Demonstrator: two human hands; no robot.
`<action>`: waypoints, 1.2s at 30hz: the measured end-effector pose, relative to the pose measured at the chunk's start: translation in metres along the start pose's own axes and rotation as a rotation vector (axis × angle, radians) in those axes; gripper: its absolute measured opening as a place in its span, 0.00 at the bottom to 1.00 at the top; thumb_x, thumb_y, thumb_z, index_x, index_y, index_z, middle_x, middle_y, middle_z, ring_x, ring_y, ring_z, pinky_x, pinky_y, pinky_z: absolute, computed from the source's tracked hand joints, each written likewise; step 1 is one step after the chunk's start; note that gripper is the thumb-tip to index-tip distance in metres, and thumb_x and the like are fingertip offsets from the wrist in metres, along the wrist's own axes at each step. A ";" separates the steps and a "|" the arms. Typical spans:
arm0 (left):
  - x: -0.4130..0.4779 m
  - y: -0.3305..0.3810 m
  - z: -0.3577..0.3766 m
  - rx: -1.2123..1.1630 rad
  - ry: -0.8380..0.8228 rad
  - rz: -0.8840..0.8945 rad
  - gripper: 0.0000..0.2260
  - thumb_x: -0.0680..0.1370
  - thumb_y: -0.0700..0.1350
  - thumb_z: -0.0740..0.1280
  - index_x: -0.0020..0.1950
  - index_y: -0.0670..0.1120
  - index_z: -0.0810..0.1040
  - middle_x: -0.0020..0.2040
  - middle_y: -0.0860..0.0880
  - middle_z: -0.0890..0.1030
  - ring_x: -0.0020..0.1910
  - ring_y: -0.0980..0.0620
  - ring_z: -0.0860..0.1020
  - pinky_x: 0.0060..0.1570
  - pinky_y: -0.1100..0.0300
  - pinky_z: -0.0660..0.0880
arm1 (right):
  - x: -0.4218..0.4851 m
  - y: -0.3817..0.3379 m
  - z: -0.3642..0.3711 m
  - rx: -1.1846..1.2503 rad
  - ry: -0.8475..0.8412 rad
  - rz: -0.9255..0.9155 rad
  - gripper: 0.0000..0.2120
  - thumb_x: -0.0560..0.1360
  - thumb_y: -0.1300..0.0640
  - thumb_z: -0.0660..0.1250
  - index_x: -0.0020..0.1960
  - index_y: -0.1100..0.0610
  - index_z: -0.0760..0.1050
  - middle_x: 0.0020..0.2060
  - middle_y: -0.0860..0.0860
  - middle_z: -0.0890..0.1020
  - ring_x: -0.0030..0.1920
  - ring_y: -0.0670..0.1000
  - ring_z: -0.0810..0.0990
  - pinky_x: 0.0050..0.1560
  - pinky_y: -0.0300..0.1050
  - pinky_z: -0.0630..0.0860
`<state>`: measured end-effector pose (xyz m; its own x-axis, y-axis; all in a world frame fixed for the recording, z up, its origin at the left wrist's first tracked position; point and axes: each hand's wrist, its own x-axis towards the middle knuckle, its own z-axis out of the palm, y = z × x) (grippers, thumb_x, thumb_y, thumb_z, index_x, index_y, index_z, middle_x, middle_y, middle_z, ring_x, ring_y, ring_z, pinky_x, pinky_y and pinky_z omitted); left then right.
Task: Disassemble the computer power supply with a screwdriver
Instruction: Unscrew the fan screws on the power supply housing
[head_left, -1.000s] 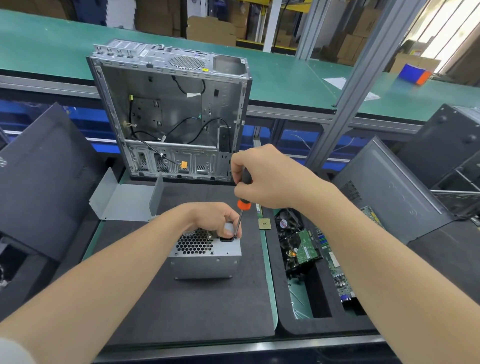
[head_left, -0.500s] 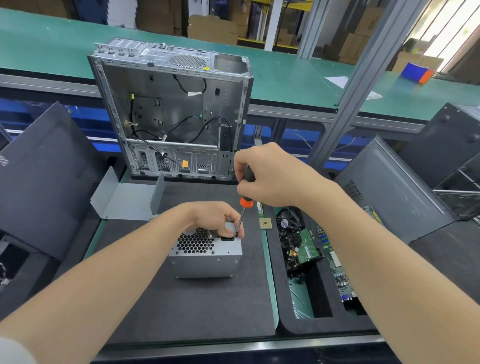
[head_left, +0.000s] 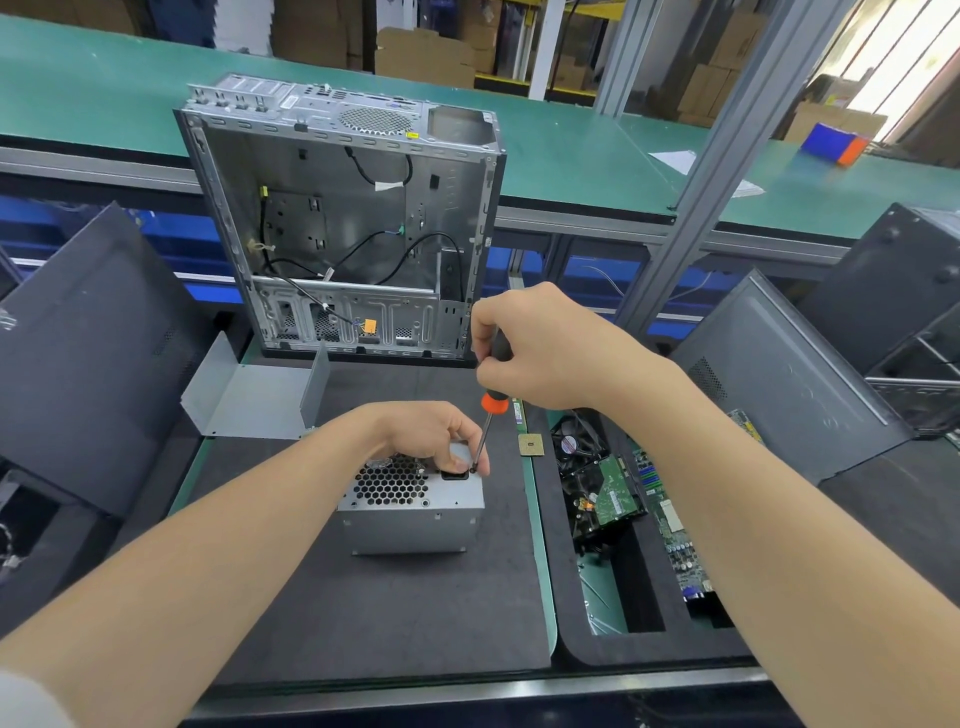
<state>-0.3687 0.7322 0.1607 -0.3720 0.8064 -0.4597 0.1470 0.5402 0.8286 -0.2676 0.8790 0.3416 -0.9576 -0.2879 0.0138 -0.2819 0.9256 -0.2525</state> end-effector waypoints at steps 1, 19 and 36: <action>0.000 0.000 0.000 -0.008 -0.004 0.000 0.12 0.80 0.35 0.70 0.49 0.51 0.88 0.45 0.52 0.85 0.43 0.53 0.76 0.47 0.57 0.74 | 0.000 0.000 0.000 -0.002 0.001 -0.001 0.02 0.75 0.58 0.68 0.47 0.56 0.78 0.36 0.47 0.81 0.42 0.53 0.82 0.44 0.53 0.81; 0.000 -0.001 0.000 0.010 -0.009 0.018 0.09 0.80 0.34 0.68 0.55 0.43 0.86 0.41 0.59 0.84 0.36 0.60 0.76 0.40 0.64 0.73 | -0.001 0.000 -0.001 -0.011 0.001 0.021 0.04 0.74 0.57 0.68 0.47 0.56 0.79 0.37 0.47 0.82 0.42 0.52 0.81 0.45 0.52 0.81; 0.002 -0.003 -0.001 -0.015 -0.014 0.014 0.11 0.80 0.34 0.68 0.50 0.49 0.87 0.43 0.58 0.85 0.37 0.61 0.77 0.41 0.65 0.73 | -0.002 0.004 -0.001 -0.018 -0.001 0.032 0.03 0.75 0.57 0.68 0.47 0.56 0.78 0.39 0.48 0.82 0.43 0.52 0.82 0.46 0.54 0.82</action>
<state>-0.3705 0.7321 0.1579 -0.3569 0.8175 -0.4521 0.1389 0.5250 0.8397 -0.2667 0.8834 0.3412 -0.9661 -0.2580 0.0048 -0.2518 0.9387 -0.2355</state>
